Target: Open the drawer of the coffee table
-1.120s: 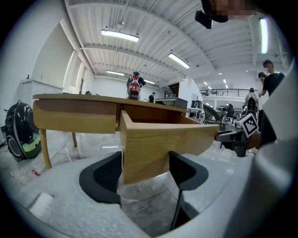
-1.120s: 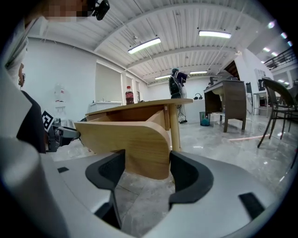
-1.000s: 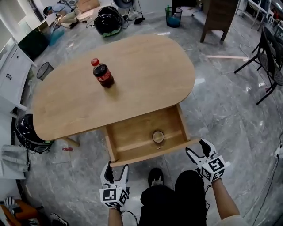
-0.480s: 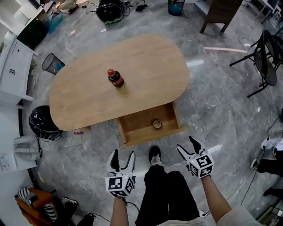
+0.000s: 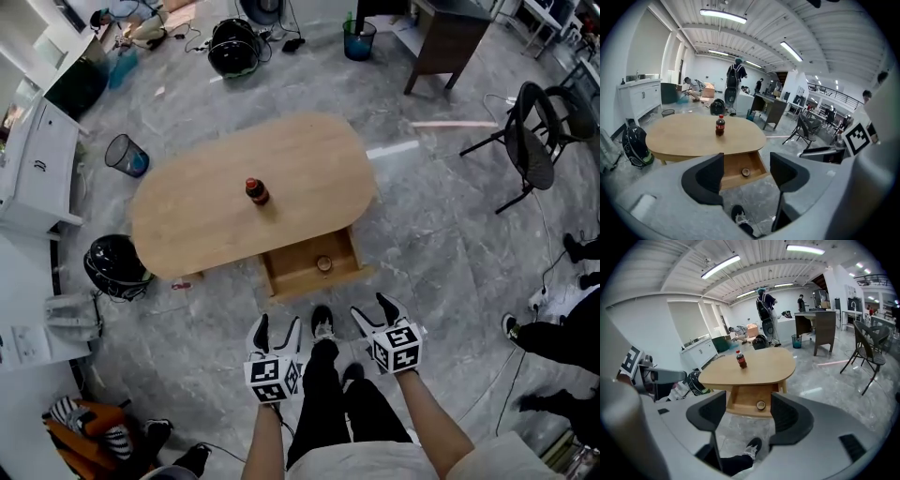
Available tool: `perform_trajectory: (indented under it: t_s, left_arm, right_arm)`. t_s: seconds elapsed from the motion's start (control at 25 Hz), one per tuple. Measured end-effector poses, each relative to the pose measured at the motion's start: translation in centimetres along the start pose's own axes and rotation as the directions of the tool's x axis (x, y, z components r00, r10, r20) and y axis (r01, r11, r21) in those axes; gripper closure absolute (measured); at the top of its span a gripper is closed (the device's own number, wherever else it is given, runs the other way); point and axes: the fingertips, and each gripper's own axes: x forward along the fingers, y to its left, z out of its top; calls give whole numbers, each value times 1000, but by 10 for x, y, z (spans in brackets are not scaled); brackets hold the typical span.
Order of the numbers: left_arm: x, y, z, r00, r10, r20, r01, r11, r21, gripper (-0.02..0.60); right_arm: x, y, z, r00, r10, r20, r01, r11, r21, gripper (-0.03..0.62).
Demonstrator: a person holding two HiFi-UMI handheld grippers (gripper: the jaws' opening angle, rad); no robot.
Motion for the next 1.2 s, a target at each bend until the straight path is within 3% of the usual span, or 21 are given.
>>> perform_trajectory:
  t_s: [0.16, 0.36, 0.6, 0.76, 0.92, 1.2]
  left_arm:
    - [-33, -23, 13, 1000, -19, -24, 19, 1000, 2, 270]
    - [-74, -47, 35, 1000, 27, -12, -27, 999, 24, 321]
    - [-125, -90, 36, 998, 52, 26, -53, 999, 13, 398]
    - [-150, -112, 41, 996, 71, 57, -71, 997, 3, 460]
    - [-180, -122, 45, 990, 102, 99, -102, 995, -7, 511]
    - [-213, -133, 48, 989, 70, 133, -71, 997, 5, 559]
  right_arm:
    - [-35, 30, 27, 999, 7, 32, -8, 1000, 20, 289]
    - [-82, 62, 59, 996, 23, 83, -26, 999, 26, 301]
    - [-149, 84, 54, 991, -20, 135, 14, 999, 46, 333]
    - [-182, 94, 45, 986, -11, 164, 0, 998, 69, 377]
    - [-203, 97, 36, 987, -15, 160, 11, 1000, 26, 414]
    - [-229, 105, 39, 981, -5, 193, 10, 1000, -25, 539]
